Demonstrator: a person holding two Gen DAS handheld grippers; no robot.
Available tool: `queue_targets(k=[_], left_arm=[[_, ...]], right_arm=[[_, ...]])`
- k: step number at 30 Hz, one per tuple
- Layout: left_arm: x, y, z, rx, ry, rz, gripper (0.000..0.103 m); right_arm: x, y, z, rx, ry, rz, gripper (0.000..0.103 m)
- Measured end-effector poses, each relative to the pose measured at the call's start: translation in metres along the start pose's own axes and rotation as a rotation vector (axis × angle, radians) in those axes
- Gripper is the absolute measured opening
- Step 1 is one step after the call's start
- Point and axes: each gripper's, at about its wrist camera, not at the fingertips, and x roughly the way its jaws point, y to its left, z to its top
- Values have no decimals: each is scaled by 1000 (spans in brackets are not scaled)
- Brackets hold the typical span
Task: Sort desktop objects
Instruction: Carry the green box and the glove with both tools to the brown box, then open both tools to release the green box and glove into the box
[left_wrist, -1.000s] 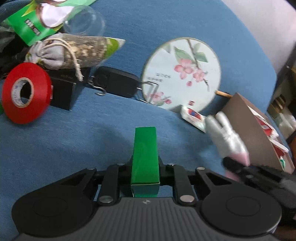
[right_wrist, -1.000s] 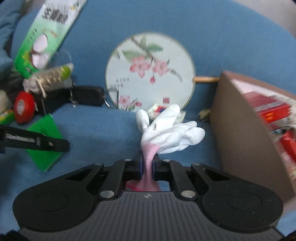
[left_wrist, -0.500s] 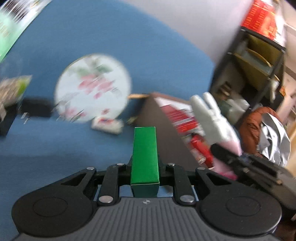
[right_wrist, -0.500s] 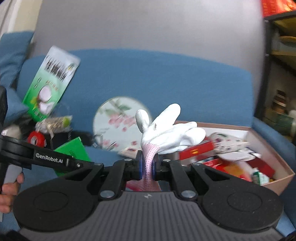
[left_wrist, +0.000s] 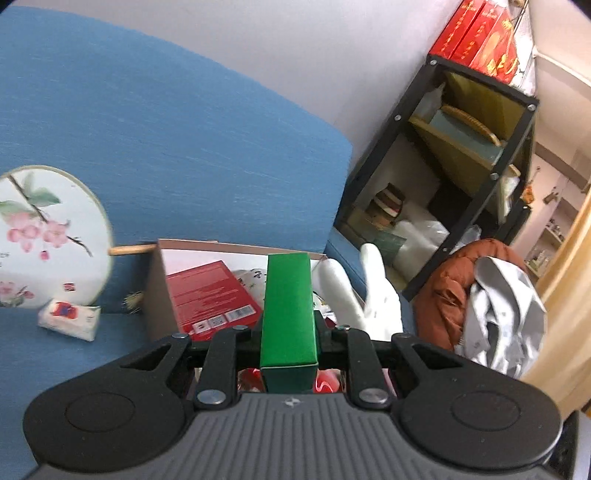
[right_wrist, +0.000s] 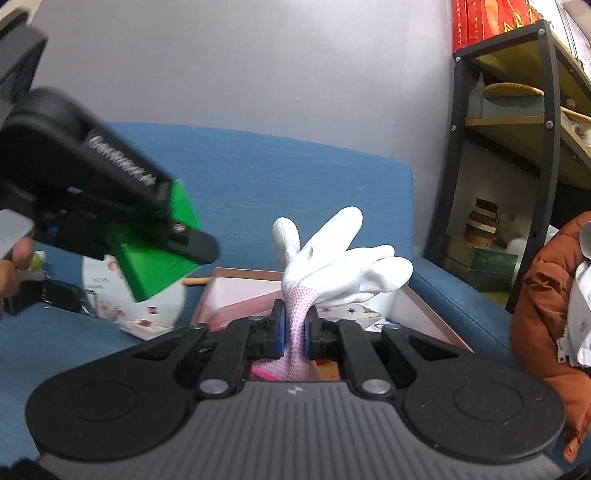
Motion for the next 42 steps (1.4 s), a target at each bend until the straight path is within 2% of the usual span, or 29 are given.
queue_targets(k=[4, 6, 9, 14, 15, 17, 18, 19, 21, 23, 24, 25, 26, 34, 38, 42], left_arm=[[32, 0, -9, -2, 68, 39, 21], [45, 2, -16, 6, 89, 77, 21], [59, 7, -24, 17, 138, 91, 21], [70, 11, -35, 45, 175, 88, 21], [70, 12, -36, 39, 172, 81, 24], [67, 13, -37, 40, 165, 71, 44], [63, 13, -38, 41, 154, 71, 63], [59, 12, -37, 44, 136, 73, 78], [48, 10, -36, 58, 84, 69, 90], [39, 7, -35, 77, 57, 73, 97], [36, 6, -34, 85, 52, 82, 100], [34, 5, -34, 91, 52, 93, 101], [31, 3, -34, 98, 54, 104, 101], [16, -9, -42, 190, 79, 207, 102], [3, -12, -46, 206, 86, 240, 102], [-16, -13, -52, 216, 68, 277, 102]], right_arm=[[26, -8, -15, 26, 31, 42, 7], [45, -9, -26, 58, 94, 86, 7], [71, -6, -41, 73, 212, 129, 8], [74, -9, -45, 66, 223, 176, 9], [73, -10, -46, 65, 223, 176, 10], [72, -14, -45, 71, 221, 171, 15], [69, -12, -45, 71, 218, 162, 25], [68, -11, -45, 71, 212, 153, 42], [61, -9, -44, 63, 184, 126, 53], [55, -5, -43, 40, 167, 113, 63], [53, -3, -42, 33, 160, 110, 76], [50, -1, -41, 24, 142, 91, 89], [46, 1, -40, 19, 126, 85, 92], [26, 11, -34, 4, 122, 68, 95], [14, 15, -33, -6, 140, 37, 101], [-3, 22, -34, -5, 155, 27, 101]])
